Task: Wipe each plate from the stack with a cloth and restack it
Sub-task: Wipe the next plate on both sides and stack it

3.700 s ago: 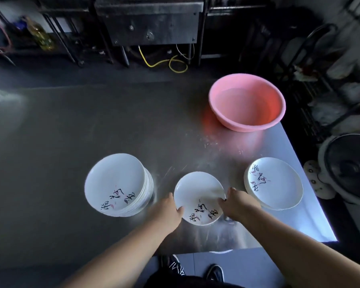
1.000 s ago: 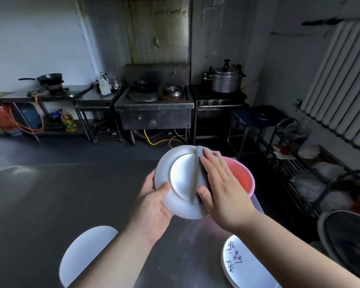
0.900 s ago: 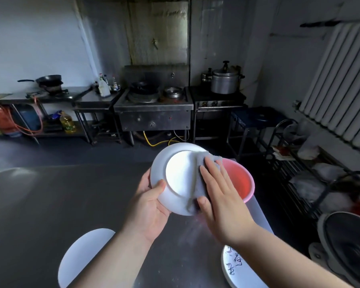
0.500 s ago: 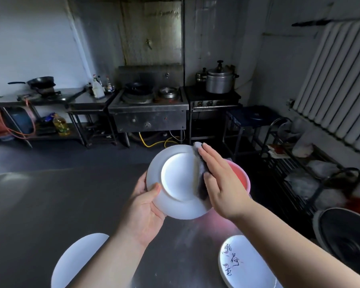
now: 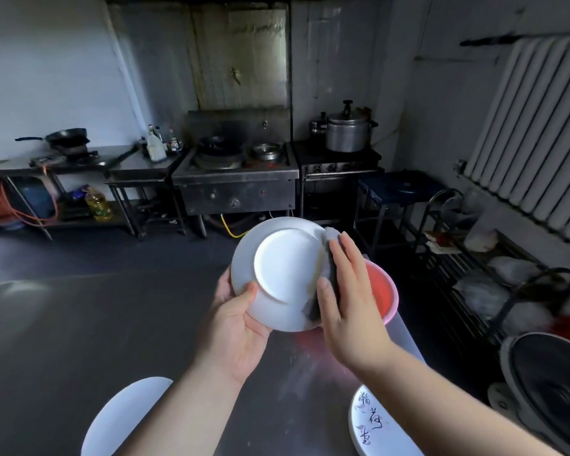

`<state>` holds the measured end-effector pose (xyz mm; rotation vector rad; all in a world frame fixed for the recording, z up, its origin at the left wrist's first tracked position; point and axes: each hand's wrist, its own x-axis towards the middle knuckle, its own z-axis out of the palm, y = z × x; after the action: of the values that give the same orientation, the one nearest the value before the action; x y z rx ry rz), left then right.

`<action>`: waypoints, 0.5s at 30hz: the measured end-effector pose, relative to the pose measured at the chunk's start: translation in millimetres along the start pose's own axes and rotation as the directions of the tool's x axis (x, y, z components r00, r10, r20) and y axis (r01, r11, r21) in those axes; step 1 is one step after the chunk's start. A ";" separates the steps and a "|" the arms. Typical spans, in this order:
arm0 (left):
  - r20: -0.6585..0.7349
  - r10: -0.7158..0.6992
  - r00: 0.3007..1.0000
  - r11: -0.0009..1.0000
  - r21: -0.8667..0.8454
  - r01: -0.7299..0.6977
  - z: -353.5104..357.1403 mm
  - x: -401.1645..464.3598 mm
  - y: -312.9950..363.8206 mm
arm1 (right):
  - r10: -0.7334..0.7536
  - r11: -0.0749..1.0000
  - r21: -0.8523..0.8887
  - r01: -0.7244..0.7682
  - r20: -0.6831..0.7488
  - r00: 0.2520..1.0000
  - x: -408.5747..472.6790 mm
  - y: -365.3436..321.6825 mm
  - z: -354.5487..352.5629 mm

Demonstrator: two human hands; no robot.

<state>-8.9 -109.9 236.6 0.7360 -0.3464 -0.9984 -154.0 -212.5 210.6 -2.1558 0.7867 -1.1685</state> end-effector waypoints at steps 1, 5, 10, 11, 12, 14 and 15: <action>0.004 0.008 1.000 1.000 -0.004 -0.008 2.9 -0.6 -1.8 | 0.034 0.997 0.074 -0.033 -0.020 0.999 -16.5 -3.6 7.0; 0.084 -0.014 0.996 0.999 0.050 0.010 8.8 -8.2 -10.9 | 0.155 0.948 0.300 -0.106 -0.144 0.977 -39.1 -10.9 6.2; 0.135 -0.236 0.962 0.962 0.171 0.212 2.6 3.7 20.2 | 0.059 0.954 0.295 -0.051 -0.020 0.998 32.1 1.8 -48.3; 0.142 -0.261 0.955 0.950 0.213 0.228 -0.7 6.1 24.3 | 0.037 0.959 0.279 -0.045 0.033 0.999 39.7 2.7 -53.7; 0.143 -0.263 0.954 0.948 0.222 0.228 -2.6 6.8 26.2 | 0.019 0.967 0.254 -0.038 0.076 0.997 41.0 3.2 -55.0; 0.127 -0.222 0.967 0.960 0.201 0.194 -6.7 4.8 23.5 | -0.013 0.985 0.174 -0.007 0.113 0.994 26.3 4.1 -47.1; 0.119 -0.193 0.974 0.967 0.190 0.169 -8.6 3.6 20.5 | -0.028 0.991 0.133 0.014 0.104 0.994 10.2 4.8 -38.0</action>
<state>10.9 -102.8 244.6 0.8758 -0.4993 -1.2053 -183.4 -230.4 230.4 -2.1013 0.6240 -1.0763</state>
